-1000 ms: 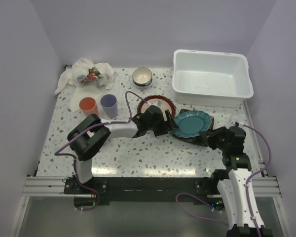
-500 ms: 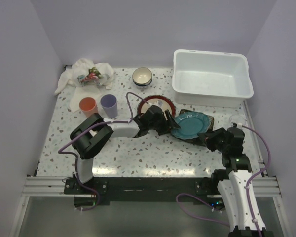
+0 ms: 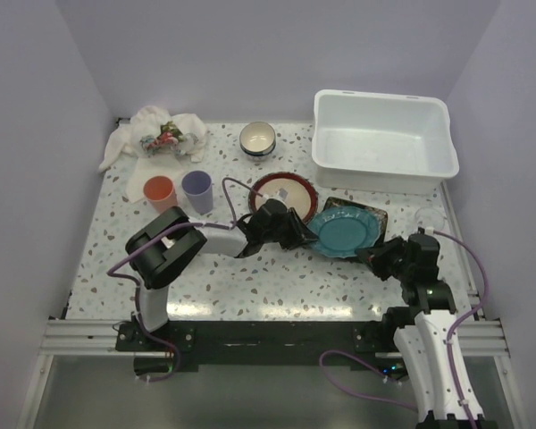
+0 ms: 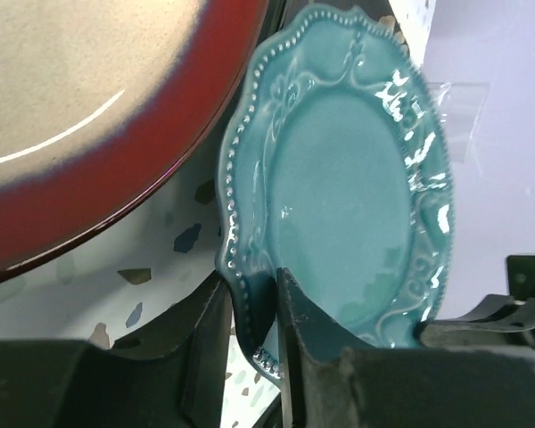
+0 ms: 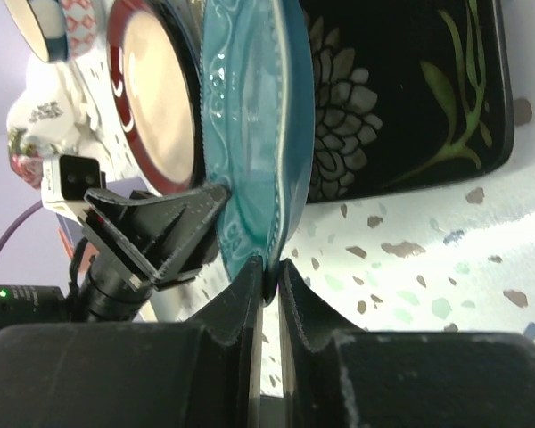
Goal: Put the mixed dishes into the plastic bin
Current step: Pass from the right arm to the left
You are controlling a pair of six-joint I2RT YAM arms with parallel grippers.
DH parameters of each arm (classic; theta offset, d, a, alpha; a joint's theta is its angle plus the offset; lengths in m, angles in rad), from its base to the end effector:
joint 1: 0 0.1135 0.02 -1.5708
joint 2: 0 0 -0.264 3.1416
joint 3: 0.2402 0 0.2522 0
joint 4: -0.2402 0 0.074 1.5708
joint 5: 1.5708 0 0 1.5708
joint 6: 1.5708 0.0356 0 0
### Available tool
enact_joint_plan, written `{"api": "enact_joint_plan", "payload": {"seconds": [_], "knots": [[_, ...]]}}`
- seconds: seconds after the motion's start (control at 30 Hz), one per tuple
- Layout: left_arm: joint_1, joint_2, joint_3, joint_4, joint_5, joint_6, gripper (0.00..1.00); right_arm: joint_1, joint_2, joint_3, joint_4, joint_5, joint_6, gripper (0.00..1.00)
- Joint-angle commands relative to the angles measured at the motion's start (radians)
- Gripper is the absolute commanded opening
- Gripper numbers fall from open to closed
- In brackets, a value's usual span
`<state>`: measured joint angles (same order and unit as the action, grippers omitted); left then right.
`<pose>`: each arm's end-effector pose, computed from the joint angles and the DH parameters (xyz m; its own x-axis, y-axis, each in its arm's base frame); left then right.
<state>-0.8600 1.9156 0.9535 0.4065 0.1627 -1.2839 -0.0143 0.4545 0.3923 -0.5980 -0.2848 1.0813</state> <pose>0.2509 -0.3003 0.1377 -0.9008 -0.4044 -0.1585 -0.0930 0.5361 -0.8390 0.1166 0.0083 0.2077 -0.4720 0.8539 -0.2193 0.4433 0.4449 0.7781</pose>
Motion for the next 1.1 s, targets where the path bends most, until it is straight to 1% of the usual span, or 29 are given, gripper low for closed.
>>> {"api": "enact_joint_plan", "payload": {"seconds": [0.0, 0.03, 0.1, 0.13, 0.2, 0.27, 0.33, 0.43, 0.47, 0.53, 0.57, 0.63, 0.67, 0.73, 0.77, 0.83, 0.93, 1.07], "knots": [[-0.007, -0.093, -0.048, 0.173, 0.009, -0.045, 0.24, 0.037, -0.040, 0.017, -0.038, -0.076, -0.053, 0.00], [-0.005, -0.099, -0.062, 0.186, 0.014, -0.057, 0.19, 0.040, -0.045, 0.014, -0.045, -0.077, -0.058, 0.00], [-0.005, -0.119, -0.076, 0.218, 0.026, -0.066, 0.13, 0.043, -0.062, 0.008, -0.055, -0.079, -0.081, 0.00], [-0.005, -0.128, -0.087, 0.225, 0.026, -0.072, 0.07, 0.043, -0.066, 0.007, -0.074, -0.079, -0.087, 0.00], [-0.005, -0.157, -0.097, 0.239, 0.020, -0.074, 0.01, 0.047, -0.080, 0.008, -0.101, -0.065, -0.110, 0.00], [-0.007, -0.179, -0.110, 0.244, 0.002, -0.071, 0.00, 0.047, -0.089, 0.013, -0.121, -0.045, -0.126, 0.00], [-0.005, -0.208, -0.125, 0.250, -0.008, -0.068, 0.00, 0.047, -0.100, 0.017, -0.144, -0.025, -0.147, 0.02], [-0.005, -0.240, -0.151, 0.290, -0.015, -0.083, 0.00, 0.048, -0.108, 0.023, -0.151, -0.017, -0.165, 0.14], [-0.005, -0.256, -0.157, 0.299, -0.017, -0.089, 0.00, 0.048, -0.111, 0.026, -0.151, -0.016, -0.170, 0.23], [-0.005, -0.271, -0.179, 0.317, -0.020, -0.107, 0.00, 0.048, -0.112, 0.037, -0.152, -0.008, -0.187, 0.35], [-0.004, -0.285, -0.185, 0.336, -0.020, -0.114, 0.00, 0.048, -0.114, 0.040, -0.152, -0.007, -0.192, 0.47], [-0.004, -0.300, -0.202, 0.350, -0.023, -0.120, 0.00, 0.047, -0.116, 0.049, -0.154, -0.001, -0.208, 0.57], [-0.002, -0.317, -0.206, 0.356, -0.023, -0.118, 0.00, 0.048, -0.117, 0.049, -0.155, 0.004, -0.210, 0.65], [0.006, -0.332, -0.223, 0.362, -0.023, -0.117, 0.00, 0.047, -0.117, 0.049, -0.151, 0.007, -0.215, 0.74], [0.007, -0.354, -0.231, 0.365, -0.025, -0.117, 0.00, 0.047, -0.116, 0.046, -0.149, 0.007, -0.216, 0.80], [0.019, -0.375, -0.257, 0.373, -0.026, -0.117, 0.00, 0.047, -0.116, 0.037, -0.137, 0.006, -0.219, 0.86], [0.033, -0.415, -0.282, 0.373, -0.028, -0.112, 0.00, 0.047, -0.120, 0.026, -0.120, 0.009, -0.219, 0.90], [0.039, -0.458, -0.303, 0.370, -0.017, -0.101, 0.00, 0.048, -0.117, 0.011, -0.065, -0.017, -0.187, 0.91]]}}
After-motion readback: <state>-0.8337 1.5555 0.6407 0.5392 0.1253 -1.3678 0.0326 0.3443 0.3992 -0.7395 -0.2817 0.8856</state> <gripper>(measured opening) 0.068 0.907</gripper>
